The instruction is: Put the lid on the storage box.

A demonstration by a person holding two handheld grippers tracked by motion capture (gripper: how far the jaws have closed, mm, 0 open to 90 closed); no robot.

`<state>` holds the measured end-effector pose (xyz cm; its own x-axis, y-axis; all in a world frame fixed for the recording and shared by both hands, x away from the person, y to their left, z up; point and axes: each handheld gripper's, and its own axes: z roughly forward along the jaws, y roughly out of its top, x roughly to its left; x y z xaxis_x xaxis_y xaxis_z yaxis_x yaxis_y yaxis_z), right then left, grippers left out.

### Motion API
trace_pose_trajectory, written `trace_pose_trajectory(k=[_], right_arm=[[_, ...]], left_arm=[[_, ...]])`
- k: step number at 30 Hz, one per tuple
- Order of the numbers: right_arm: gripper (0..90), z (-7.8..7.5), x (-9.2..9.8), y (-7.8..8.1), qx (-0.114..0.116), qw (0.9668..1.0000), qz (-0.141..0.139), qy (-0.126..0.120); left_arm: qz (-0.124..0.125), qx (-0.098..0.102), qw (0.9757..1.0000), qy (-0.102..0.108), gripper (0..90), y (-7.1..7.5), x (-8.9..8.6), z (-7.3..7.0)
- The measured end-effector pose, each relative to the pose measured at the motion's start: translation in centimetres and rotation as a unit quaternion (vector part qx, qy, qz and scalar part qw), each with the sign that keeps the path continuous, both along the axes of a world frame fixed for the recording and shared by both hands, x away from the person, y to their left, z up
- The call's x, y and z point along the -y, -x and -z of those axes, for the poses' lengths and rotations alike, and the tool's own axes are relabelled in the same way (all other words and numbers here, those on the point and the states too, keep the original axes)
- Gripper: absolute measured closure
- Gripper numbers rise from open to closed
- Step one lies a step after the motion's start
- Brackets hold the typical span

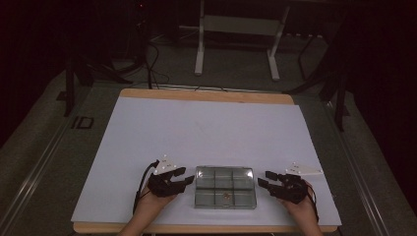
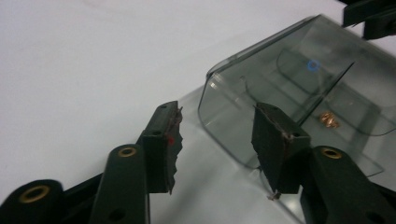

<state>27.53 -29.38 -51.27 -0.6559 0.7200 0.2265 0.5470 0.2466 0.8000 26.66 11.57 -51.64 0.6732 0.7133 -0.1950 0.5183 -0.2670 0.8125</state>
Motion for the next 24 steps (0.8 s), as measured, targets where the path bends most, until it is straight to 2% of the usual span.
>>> trace_pose_trajectory(k=[2,6,7,9,10,11,13,15,17,24], right_arm=[[40.6,-0.1,0.0,0.0,0.004,1.0000,0.002,0.001],[35.6,-0.4,-0.1,-0.1,0.012,0.9998,0.003,0.012],[31.1,-0.6,-0.1,-0.2,0.016,0.9997,0.005,0.015],[27.7,-0.8,-0.1,-0.2,0.019,0.9997,0.002,0.013],[24.6,-0.9,-0.1,-0.3,0.021,0.9997,0.000,0.012],[20.9,-1.0,0.0,-0.3,0.023,0.9997,-0.003,0.011],[18.1,-1.1,0.0,-0.3,0.027,0.9995,-0.009,0.010],[16.9,-1.2,0.0,-0.4,0.028,0.9996,-0.007,0.007],[14.0,-1.2,0.0,-0.5,0.029,0.9995,-0.009,0.007],[14.1,-1.2,0.1,-0.6,0.043,0.9991,-0.006,0.005]], left_arm=[[0.002,-0.001,1.0000,0.005,51.2,0.0,0.1,-0.1],[0.004,-0.001,1.0000,0.004,44.0,-0.1,0.1,-0.3],[0.006,-0.002,1.0000,0.007,41.0,-0.1,0.2,-0.4],[0.010,0.000,0.9999,0.009,32.6,-0.1,0.2,-0.4],[0.019,-0.001,0.9998,0.012,23.7,-0.2,0.2,-0.4],[0.019,-0.001,0.9998,0.012,19.2,-0.2,0.2,-0.4],[0.015,0.001,0.9997,0.022,16.1,-0.2,0.0,-0.5],[0.007,0.000,0.9997,0.023,11.6,-0.4,-0.1,-0.5],[-0.001,-0.003,0.9997,0.025,2.8,-0.6,-0.3,-0.5],[-0.014,0.020,0.9995,0.018,2.1,-0.8,-0.7,-0.4]])
